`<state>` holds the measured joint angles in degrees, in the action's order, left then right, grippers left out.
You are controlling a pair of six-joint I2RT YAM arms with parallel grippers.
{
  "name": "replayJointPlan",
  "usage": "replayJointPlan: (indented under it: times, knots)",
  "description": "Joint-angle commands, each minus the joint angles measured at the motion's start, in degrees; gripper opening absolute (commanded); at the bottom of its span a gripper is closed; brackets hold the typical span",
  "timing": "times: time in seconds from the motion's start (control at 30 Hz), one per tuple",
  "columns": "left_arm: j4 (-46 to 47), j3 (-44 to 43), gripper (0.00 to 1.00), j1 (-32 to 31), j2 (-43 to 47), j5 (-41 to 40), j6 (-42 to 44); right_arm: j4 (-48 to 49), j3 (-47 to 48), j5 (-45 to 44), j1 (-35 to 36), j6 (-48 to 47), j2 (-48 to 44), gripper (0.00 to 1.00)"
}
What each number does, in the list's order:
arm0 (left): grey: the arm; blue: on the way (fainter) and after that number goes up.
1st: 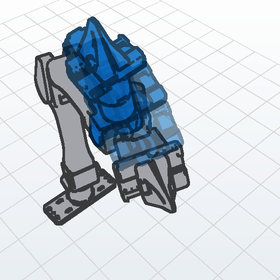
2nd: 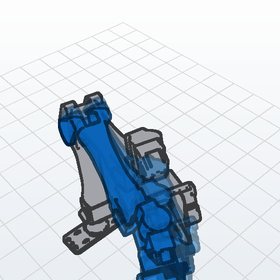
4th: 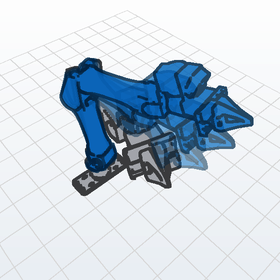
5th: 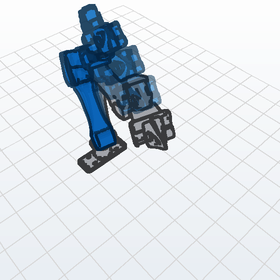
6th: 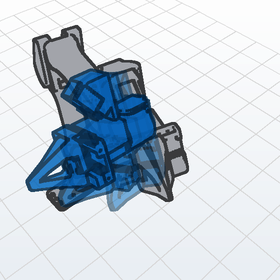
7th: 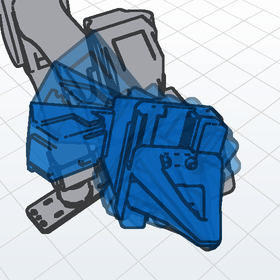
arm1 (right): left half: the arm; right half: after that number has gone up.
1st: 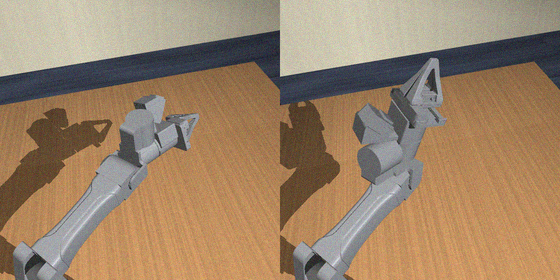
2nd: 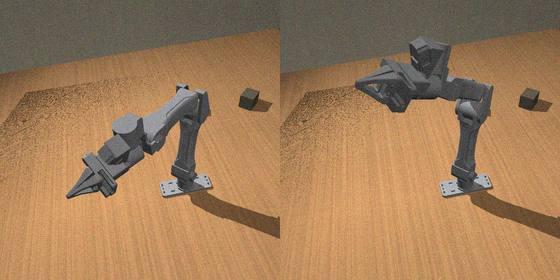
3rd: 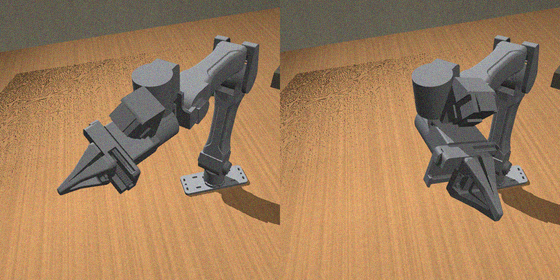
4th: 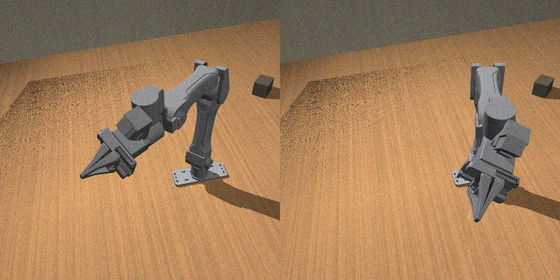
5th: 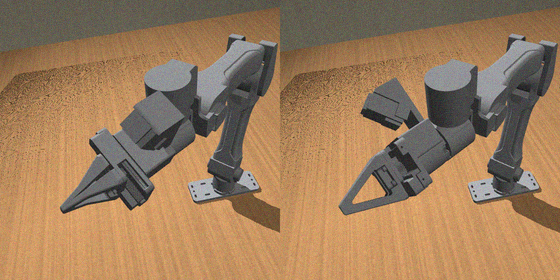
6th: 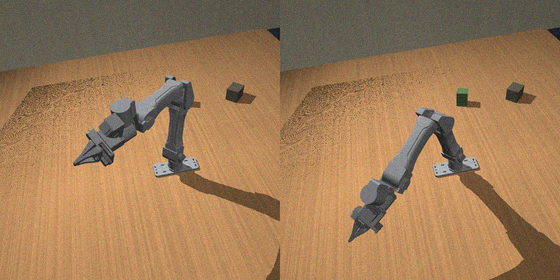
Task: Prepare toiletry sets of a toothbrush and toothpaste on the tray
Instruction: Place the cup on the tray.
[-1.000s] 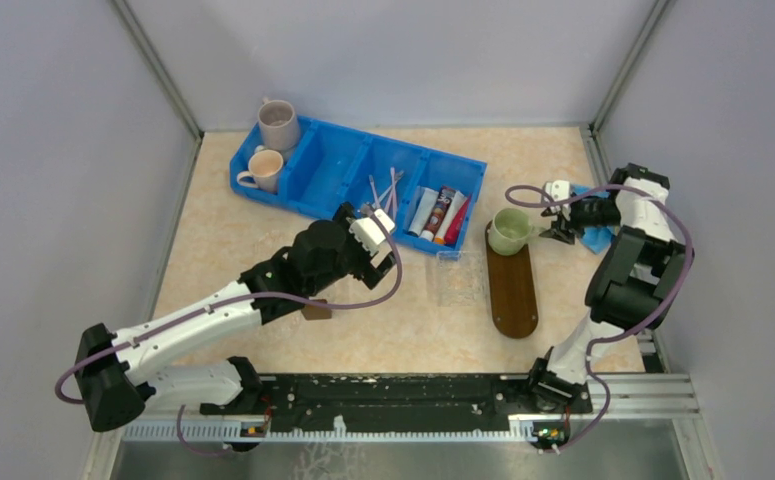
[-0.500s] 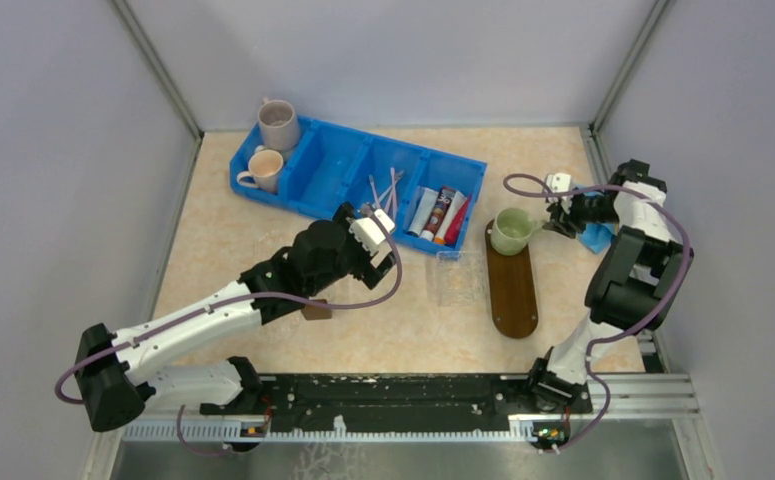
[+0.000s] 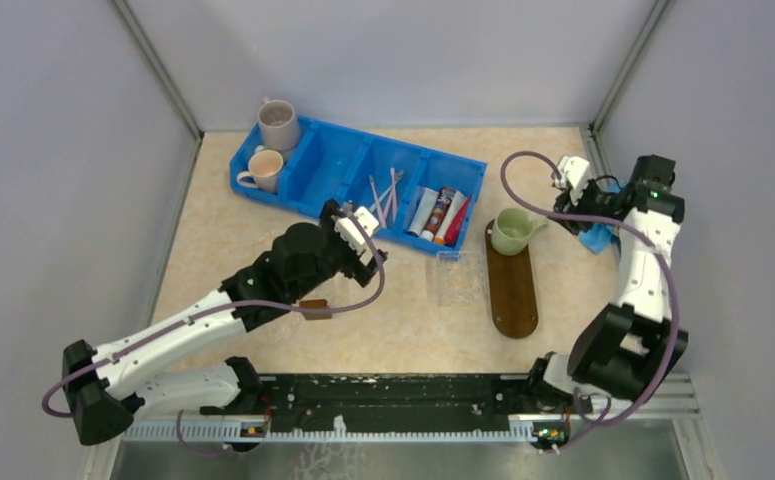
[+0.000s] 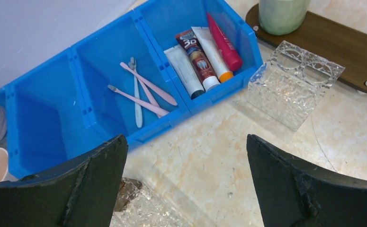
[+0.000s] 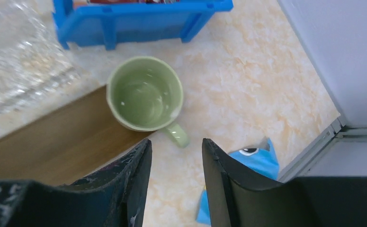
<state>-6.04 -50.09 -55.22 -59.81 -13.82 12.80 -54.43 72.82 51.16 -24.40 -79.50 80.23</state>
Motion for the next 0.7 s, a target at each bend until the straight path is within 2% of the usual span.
replayJointPlan:
  times: [0.0,0.07,0.17,0.23,0.3,0.43,0.53,0.67]
  knots:
    - [3.87,1.16,0.99,1.84,3.95,2.00,-1.50,1.77,-4.68,8.02,0.24,16.93,-11.99,0.45]
    - [4.81,1.38,0.99,3.53,5.12,3.30,-2.98,4.57,-6.82,12.62,0.23,24.67,-17.03,0.51]
    - [7.09,1.97,0.99,8.30,7.06,7.28,-6.45,16.84,-10.04,18.54,1.09,42.51,-23.71,0.59]
    - [8.78,2.39,0.99,11.61,8.06,10.37,-10.33,24.75,-11.94,20.80,3.31,53.83,-27.05,0.62]
    - [10.60,2.78,0.99,14.28,8.66,13.05,-13.78,29.51,-12.85,20.43,7.45,61.31,-28.41,0.62]
    - [13.92,3.71,0.99,17.36,9.05,15.28,-19.50,35.39,-14.88,19.20,15.40,69.73,-28.88,0.66]
    - [18.39,5.59,0.99,18.40,8.80,13.19,-23.18,44.78,-19.16,20.01,15.88,78.28,-29.34,0.66]
    - [25.79,7.22,0.99,20.51,6.07,9.14,-26.07,52.19,-23.07,21.09,16.01,83.93,-30.01,0.66]
